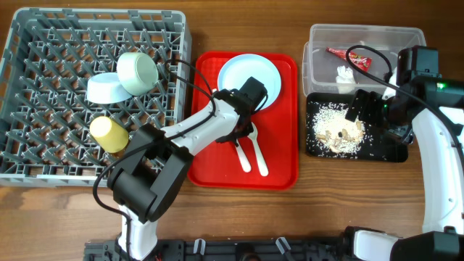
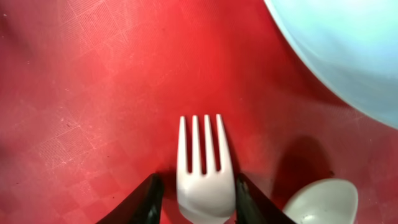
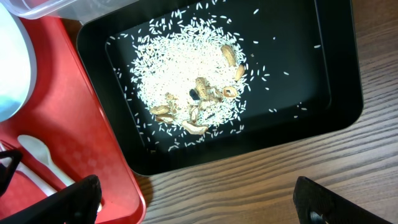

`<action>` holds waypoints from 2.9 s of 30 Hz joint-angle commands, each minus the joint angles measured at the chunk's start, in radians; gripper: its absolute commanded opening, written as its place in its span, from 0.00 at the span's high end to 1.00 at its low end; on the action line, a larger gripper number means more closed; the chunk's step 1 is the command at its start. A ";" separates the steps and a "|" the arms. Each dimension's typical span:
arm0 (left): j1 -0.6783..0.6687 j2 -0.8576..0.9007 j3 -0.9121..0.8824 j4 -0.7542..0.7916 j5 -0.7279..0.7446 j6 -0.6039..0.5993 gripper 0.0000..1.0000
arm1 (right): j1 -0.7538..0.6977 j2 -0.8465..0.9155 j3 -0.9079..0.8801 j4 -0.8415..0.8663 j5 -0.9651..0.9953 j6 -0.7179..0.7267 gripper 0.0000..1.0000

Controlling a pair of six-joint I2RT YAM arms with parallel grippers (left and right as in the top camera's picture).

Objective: Sort waste into correct bins and load items into the dishwasher rack
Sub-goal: 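Carry the white fork to the dish rack and drop it in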

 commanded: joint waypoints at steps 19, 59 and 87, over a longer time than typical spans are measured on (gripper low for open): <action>-0.006 0.036 -0.005 0.000 0.038 -0.002 0.78 | -0.002 -0.012 -0.002 -0.005 -0.005 -0.020 0.00; 0.458 -0.531 -0.001 -0.115 -0.014 0.721 0.88 | -0.002 -0.012 -0.002 -0.008 -0.005 -0.019 0.00; 0.491 -0.365 -0.003 -0.068 -0.013 0.719 0.29 | -0.002 -0.012 -0.002 -0.012 -0.005 -0.020 0.00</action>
